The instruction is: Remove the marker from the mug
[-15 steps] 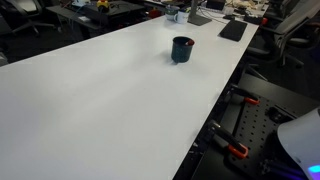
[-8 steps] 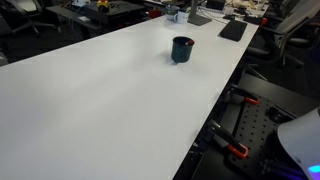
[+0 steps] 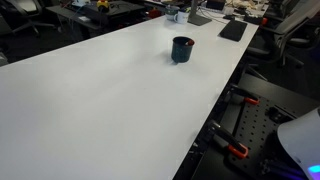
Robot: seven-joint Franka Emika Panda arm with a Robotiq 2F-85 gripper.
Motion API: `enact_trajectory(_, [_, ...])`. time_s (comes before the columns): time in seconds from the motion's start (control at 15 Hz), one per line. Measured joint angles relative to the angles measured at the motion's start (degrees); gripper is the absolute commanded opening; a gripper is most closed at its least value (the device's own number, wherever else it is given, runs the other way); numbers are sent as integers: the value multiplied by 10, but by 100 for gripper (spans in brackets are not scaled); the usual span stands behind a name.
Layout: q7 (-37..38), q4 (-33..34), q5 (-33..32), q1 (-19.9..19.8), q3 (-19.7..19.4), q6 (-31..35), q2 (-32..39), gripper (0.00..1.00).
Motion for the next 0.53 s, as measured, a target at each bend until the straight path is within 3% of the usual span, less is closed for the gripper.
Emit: enact_trajectory(0.53, [2,4,0,-4,-6,14,20,100])
